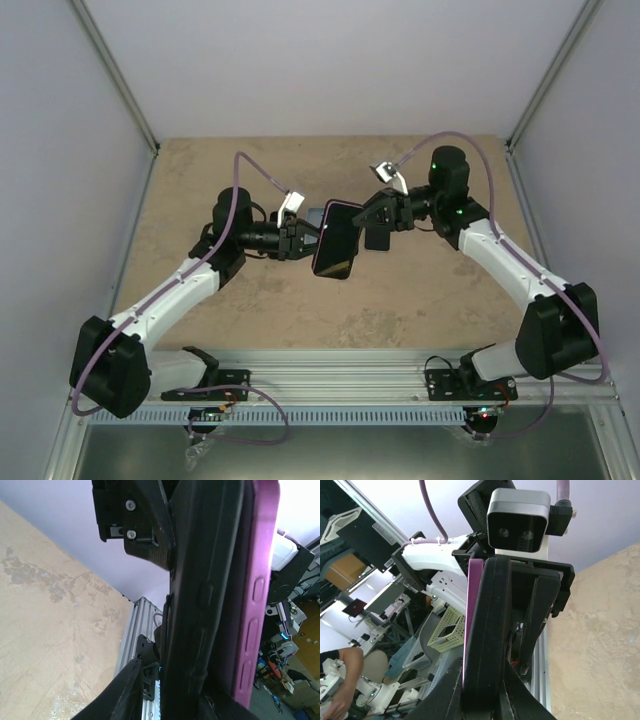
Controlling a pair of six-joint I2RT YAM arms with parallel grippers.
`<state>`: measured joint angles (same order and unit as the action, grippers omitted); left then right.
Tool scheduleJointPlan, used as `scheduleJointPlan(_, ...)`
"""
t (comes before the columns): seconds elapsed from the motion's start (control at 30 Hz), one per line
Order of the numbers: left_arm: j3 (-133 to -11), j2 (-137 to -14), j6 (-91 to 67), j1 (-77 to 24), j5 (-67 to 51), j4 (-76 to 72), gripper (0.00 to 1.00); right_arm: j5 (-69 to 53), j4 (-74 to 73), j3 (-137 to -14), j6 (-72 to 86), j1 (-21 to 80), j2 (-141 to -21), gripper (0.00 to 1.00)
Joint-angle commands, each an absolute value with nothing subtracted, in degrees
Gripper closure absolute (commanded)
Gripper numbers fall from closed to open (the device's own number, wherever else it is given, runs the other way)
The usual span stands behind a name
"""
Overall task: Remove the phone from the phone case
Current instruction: Remove the phone case from the phone.
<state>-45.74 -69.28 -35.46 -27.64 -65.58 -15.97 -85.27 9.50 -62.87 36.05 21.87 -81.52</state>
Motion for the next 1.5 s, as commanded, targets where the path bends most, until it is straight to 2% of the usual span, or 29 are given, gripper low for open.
scheduleJointPlan(0.0,-46.02,-69.6,-38.86,-28.65,-65.12,-22.71,0.77,-86.57,10.99,-63.28,35.76,23.96,-82.86,0.99)
scheduleJointPlan(0.17,-45.08,-70.14,-41.77,-28.65,-64.67,-25.21,0.88,-86.29,10.72,-63.5,35.47,24.17,-83.79,0.99)
scheduleJointPlan(0.33,-43.7,-71.45,-45.1,-28.32,-63.87,-26.52,0.92,-85.2,2.45,-66.64,29.06,22.79,-87.26,0.99)
scheduleJointPlan(0.47,-40.21,-71.34,-48.94,-27.94,-62.95,-31.08,0.98,-85.25,2.42,-66.79,30.02,21.37,-89.89,0.99)
scheduleJointPlan(0.73,-35.42,-70.81,-56.03,-26.29,-60.34,-37.37,1.0,-83.54,5.23,-62.91,32.51,20.98,-89.21,0.76)
scheduleJointPlan(0.9,-35.28,-71.73,-59.05,-25.92,-60.03,-40.35,1.0,-81.65,4.9,-62.98,33.23,19.82,-89.48,0.54)
scheduleJointPlan(0.97,-35.12,-71.81,-59.22,-25.93,-59.88,-40.68,1.0,-81.21,5.12,-62.93,33.67,19.27,-89.39,0.5)
scheduleJointPlan(1.07,-34.92,-71.87,-58.9,-25.76,-59.22,-39.93,1.0,-79.45,4.39,-63.29,33.38,18.63,-88.77,0.38)
scheduleJointPlan(1.13,-35.0,-72.17,-59.03,-25.68,-58.74,-39.38,1.0,-77.0,1.38,-64.36,30.57,18.11,-88.13,0.33)
scheduleJointPlan(1.3,-35.93,-73.38,-60.43,-25.35,-58.1,-38.65,1.0,-65.95,-16.95,-71.9,14.28,17.84,-86.91,0.27)
scheduleJointPlan(1.47,-36.88,-74.88,-62.2,-24.9,-57.65,-38.57,1.0,-55.15,-19.54,-73.82,7.39,17.86,-83.32,0.24)
